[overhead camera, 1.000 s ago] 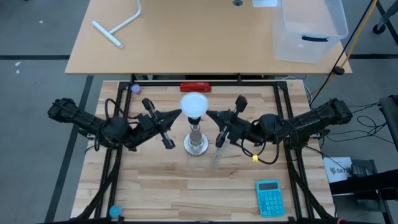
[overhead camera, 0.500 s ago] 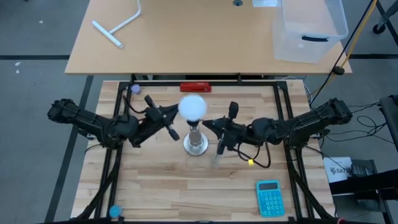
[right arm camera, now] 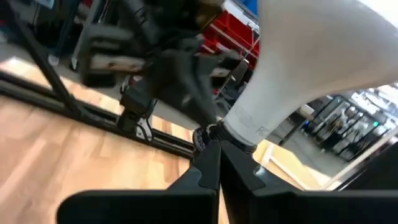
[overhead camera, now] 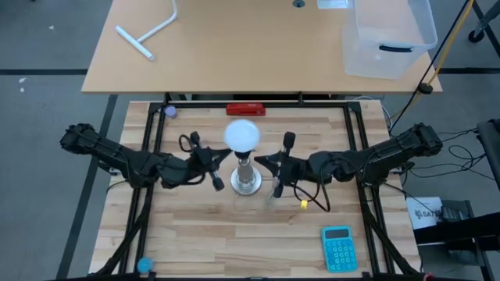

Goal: Screw lightbulb
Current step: Insert the white lightbulb into the silver lamp

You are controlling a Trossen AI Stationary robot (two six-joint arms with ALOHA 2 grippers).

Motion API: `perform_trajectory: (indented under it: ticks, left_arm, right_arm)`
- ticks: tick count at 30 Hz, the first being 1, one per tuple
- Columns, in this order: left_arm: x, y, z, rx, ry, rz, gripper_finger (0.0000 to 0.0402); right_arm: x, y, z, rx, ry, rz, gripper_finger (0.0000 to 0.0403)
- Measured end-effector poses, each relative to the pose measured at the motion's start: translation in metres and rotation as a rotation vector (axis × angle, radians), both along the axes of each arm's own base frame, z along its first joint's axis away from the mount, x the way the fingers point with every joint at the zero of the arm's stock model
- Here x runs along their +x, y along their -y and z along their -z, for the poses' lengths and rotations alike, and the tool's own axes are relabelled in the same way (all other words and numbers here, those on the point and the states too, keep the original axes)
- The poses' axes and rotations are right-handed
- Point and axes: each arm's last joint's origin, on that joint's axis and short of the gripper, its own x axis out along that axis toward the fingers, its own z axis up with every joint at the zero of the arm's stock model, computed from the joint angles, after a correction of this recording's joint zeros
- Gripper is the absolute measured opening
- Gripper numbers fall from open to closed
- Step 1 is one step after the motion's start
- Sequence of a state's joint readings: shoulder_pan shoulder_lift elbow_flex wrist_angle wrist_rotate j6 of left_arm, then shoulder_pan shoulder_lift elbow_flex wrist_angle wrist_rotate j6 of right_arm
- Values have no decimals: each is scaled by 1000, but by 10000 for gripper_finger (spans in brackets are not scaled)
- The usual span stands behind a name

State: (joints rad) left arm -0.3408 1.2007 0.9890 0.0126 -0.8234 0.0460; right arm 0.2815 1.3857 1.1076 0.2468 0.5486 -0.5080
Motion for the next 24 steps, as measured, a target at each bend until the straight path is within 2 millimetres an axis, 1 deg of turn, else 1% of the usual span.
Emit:
perform_trajectory:
  ticks: [6,9,12,14,17,21,24]
  left_arm:
    - [1,4,5,-68,-35,133,0]
    - [2,4,11,-95,-71,134,0]
    - [5,5,22,-120,-98,123,0]
    - [6,6,33,-126,-99,120,0]
    - [4,6,57,-157,-61,121,0]
    - [-5,4,92,-190,44,123,0]
    - [-13,-2,109,-194,115,108,3]
  right_arm:
    - [1,-1,-4,83,58,-27,0]
    - [1,-1,-4,91,64,-27,0]
    - [1,-1,-5,92,66,-27,0]
    - [1,-1,-5,94,73,-27,0]
    - [1,-1,-5,89,73,-24,0]
    - [1,-1,-5,79,71,-22,0]
    - [1,-1,-5,70,69,-23,0]
